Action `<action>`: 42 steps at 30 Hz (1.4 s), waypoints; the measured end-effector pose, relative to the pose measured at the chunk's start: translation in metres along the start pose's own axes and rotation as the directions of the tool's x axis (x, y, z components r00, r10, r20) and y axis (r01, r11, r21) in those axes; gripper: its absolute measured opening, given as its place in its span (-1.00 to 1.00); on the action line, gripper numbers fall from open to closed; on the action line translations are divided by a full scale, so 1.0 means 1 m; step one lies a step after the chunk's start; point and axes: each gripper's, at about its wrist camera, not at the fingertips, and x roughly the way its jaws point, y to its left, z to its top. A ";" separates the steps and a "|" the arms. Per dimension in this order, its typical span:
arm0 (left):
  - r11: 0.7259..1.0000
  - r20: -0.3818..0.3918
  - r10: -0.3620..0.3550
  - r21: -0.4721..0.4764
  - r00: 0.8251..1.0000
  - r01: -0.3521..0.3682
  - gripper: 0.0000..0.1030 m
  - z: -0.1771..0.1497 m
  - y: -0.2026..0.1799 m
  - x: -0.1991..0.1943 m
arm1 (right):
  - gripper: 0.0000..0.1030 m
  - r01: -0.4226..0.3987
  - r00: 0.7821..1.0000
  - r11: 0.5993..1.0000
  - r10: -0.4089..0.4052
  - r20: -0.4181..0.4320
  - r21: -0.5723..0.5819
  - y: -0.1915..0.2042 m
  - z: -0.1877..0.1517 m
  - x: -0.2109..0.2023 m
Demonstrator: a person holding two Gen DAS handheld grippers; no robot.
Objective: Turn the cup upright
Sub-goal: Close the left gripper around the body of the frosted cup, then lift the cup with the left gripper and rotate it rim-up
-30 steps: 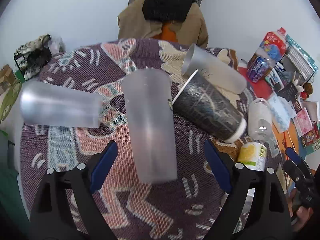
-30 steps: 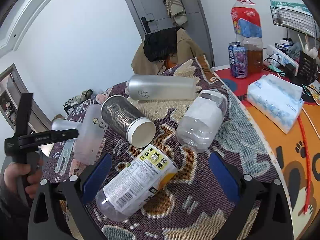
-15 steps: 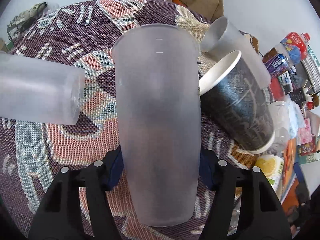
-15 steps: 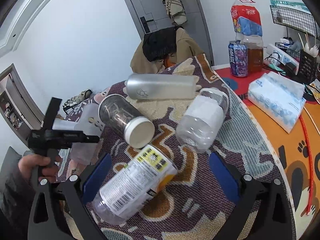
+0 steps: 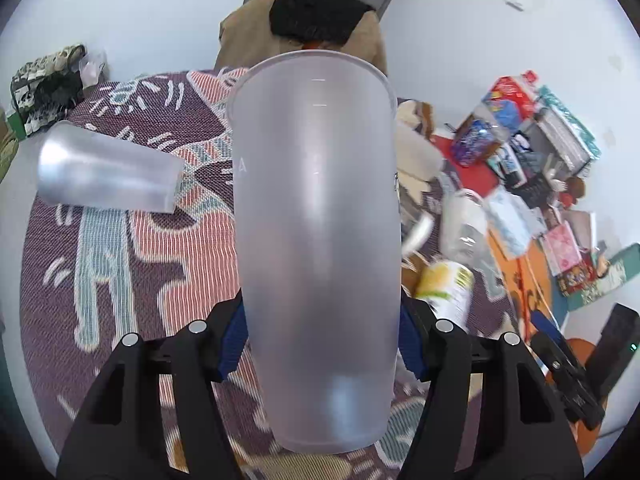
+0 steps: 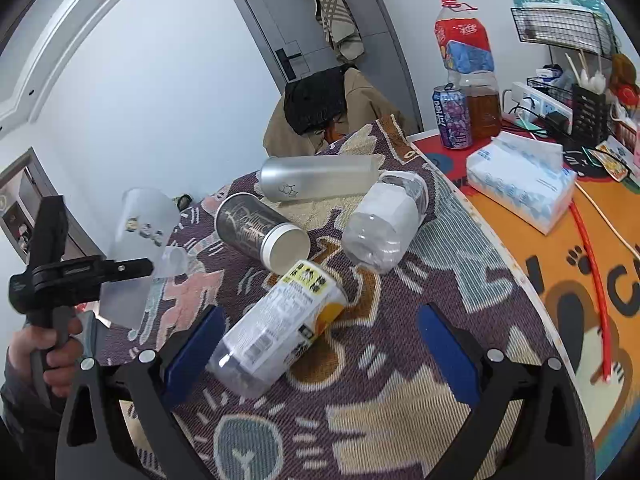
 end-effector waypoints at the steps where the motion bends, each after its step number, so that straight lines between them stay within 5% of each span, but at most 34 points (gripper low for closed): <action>1: 1.000 0.005 -0.007 0.003 1.000 0.007 0.22 -0.005 -0.002 -0.006 | 0.86 -0.004 1.000 1.000 0.004 0.002 0.002 0.000 -0.002 -0.004; 14: 0.997 0.012 -0.070 0.021 0.997 0.070 0.23 -0.086 -0.021 -0.051 | 0.86 -0.064 0.998 0.998 0.064 0.019 -0.006 0.011 -0.036 -0.045; 37: 0.977 -0.143 -0.208 -0.065 0.967 0.201 0.24 -0.187 -0.018 -0.009 | 0.85 -0.155 0.978 0.986 0.161 -0.133 0.053 0.009 -0.097 -0.037; 42: 0.980 -0.162 -0.200 -0.053 0.966 0.194 0.68 -0.191 -0.018 -0.005 | 0.85 -0.181 0.969 0.980 0.191 -0.157 0.078 0.014 -0.094 -0.030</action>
